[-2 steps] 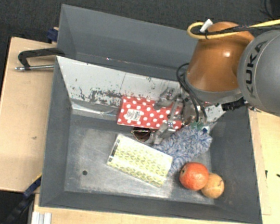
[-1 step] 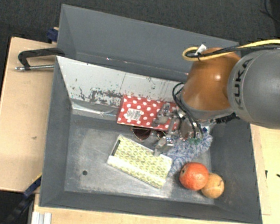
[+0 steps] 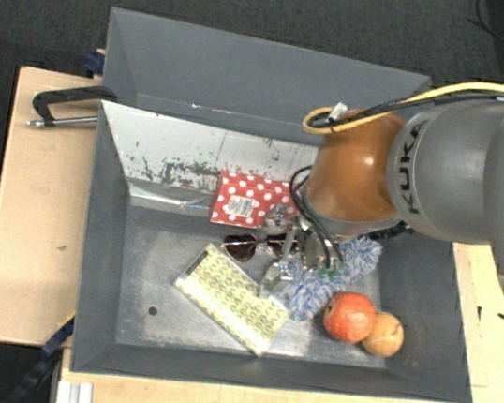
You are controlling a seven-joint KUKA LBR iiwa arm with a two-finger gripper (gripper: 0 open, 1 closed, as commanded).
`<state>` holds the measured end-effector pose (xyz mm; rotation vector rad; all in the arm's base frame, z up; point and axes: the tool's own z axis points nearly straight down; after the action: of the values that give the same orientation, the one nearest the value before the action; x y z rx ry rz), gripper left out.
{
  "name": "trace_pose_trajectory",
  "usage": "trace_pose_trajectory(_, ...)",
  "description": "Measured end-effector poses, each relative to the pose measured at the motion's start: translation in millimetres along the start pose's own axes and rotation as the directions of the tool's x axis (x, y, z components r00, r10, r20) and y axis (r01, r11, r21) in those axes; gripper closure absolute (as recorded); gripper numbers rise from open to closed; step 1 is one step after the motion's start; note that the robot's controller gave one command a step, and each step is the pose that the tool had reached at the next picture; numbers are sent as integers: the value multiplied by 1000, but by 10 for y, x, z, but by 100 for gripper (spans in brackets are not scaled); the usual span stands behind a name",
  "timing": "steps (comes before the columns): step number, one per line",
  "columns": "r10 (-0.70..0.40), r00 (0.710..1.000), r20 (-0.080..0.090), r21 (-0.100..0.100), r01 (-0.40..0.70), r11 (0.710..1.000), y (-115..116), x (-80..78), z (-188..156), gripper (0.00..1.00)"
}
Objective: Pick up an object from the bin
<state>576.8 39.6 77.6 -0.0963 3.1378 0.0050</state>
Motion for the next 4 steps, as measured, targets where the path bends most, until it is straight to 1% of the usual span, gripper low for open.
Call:
trace_pose_trajectory(1,-94,996,-2,3,94,996,59,73,-140,0)
trace_pose_trajectory(2,-304,953,0,3,304,953,628,80,-5,0)
trace_pose_trajectory(3,-381,924,21,2,381,925,875,-53,-13,100)
trace_pose_trajectory(4,-381,924,21,2,381,925,875,-53,-13,100)
